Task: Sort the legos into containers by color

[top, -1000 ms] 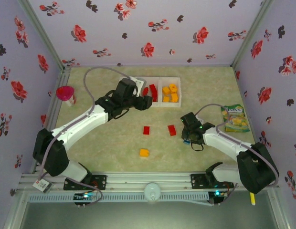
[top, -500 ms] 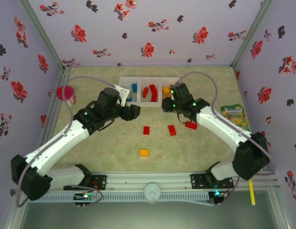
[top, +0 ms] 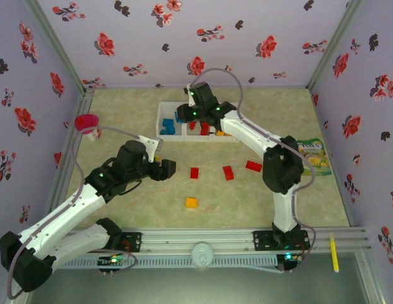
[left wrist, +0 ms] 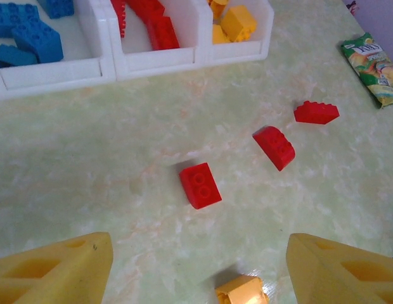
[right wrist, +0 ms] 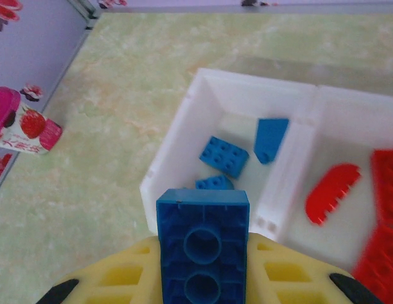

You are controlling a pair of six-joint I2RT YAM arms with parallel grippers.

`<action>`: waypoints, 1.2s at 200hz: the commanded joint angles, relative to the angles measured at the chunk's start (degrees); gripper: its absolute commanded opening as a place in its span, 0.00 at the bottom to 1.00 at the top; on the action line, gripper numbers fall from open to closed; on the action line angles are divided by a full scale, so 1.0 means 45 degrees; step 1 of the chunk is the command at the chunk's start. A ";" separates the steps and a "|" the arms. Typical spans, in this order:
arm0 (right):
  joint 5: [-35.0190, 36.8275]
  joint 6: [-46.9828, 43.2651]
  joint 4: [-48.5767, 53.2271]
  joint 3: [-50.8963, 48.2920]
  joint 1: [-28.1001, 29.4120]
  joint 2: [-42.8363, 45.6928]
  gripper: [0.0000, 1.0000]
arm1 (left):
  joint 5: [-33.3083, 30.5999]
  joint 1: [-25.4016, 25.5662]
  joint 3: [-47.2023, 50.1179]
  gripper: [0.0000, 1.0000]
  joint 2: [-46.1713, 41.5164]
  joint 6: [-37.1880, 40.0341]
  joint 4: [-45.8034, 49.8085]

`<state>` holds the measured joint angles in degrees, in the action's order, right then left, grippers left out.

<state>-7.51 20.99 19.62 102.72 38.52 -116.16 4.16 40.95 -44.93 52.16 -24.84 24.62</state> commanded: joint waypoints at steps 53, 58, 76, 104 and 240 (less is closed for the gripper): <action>-0.0667 -0.0285 0.1152 0.5622 0.0150 -0.4536 0.41 | -0.0372 -0.0076 0.0388 0.70 -0.0048 -0.0887 0.0051; -0.0610 -0.0343 0.1356 0.5990 0.0150 -0.4748 0.45 | -0.0399 -0.0057 0.0408 0.70 -0.0048 -0.0918 0.0091; -0.0416 -0.0519 0.1915 0.6768 0.0131 -0.5018 0.55 | -0.0599 -0.0054 0.0431 0.70 -0.0169 -0.0983 0.0256; -0.0047 -0.0911 0.2200 0.5875 0.0130 -0.4086 0.60 | -0.0949 -0.0037 0.0462 0.70 -0.0397 -0.0984 0.0465; 0.2757 -0.0093 0.0558 -0.7661 -0.0135 0.7616 0.66 | -0.2530 0.3708 0.1769 0.68 0.1927 -0.5073 -0.0320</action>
<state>1.34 18.20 20.47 72.55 38.59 -84.79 -3.38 53.89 -36.60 57.25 -40.14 23.59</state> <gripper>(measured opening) 0.658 0.684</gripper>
